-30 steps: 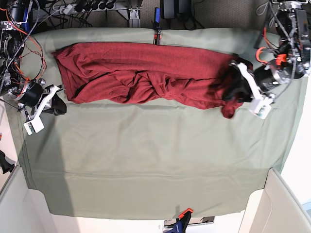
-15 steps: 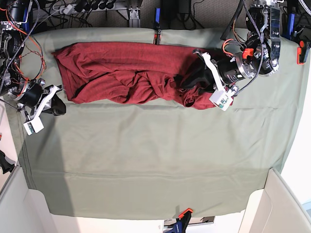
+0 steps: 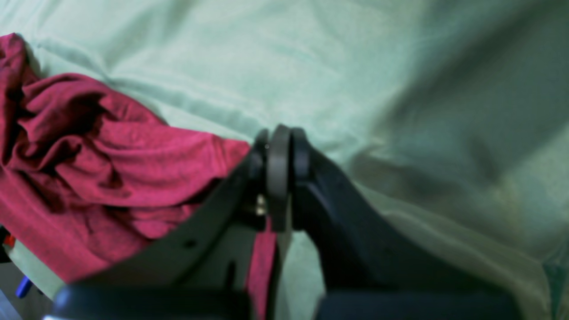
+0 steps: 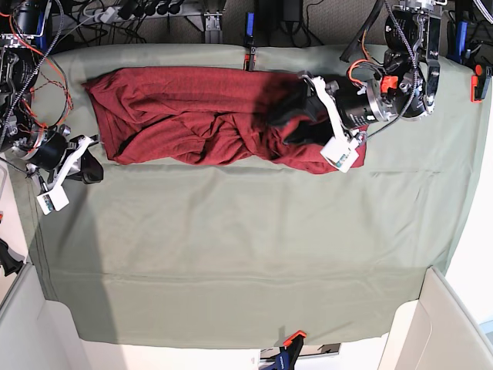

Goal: Fold the T-shirt properly
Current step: 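Lift the strip end with the left gripper and fold it toward the middle, then fold the strip end held by the right gripper toward the middle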

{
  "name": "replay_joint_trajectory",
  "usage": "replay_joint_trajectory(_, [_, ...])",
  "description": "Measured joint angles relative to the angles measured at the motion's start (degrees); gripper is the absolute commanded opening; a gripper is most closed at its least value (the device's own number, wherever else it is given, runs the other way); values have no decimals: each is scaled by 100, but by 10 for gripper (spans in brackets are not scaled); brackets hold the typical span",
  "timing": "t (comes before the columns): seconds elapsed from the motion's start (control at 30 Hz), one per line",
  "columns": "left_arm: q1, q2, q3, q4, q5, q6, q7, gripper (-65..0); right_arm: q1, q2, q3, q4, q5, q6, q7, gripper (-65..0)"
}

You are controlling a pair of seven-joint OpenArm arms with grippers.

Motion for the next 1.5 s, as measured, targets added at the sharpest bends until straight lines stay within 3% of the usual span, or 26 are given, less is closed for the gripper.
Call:
replay_joint_trajectory(0.1, [2,0,190,0,-535,0,267,-317,0,-2,0,2,0,0,17,-475])
replay_joint_trajectory(0.3, [0,66,210,210,-710,0,289,-317,0,-2,0,0,0,-11,66,-465])
replay_joint_trajectory(0.43, [-2,63,-125,577,-723,0,291,-317,2,-4,129,0,22,-192,50,-306])
replay_joint_trajectory(0.5, [-2,63,-354,654,-737,0,293,-318,2,0,348,0,22,-302,-83,-268])
replay_joint_trajectory(0.6, [0,61,-645,651,-719,0,313,-318,0,83,649,0,50,-317,-308,-268])
replay_joint_trajectory(0.73, [37,61,-761,651,-721,2,310,-318,-190,323,717,-129,584,-238,-435,-268])
replay_joint_trajectory(0.9, [66,66,-761,634,-721,2,315,-318,-673,308,673,-267,1056,9,-704,-268])
replay_joint_trajectory(1.13, [68,66,-761,634,-721,2,315,-318,-1016,299,610,-262,1178,46,-708,-268])
replay_joint_trajectory(1.5, [68,66,-761,634,-721,0,313,-318,-984,-326,83,-240,1226,92,-514,-268])
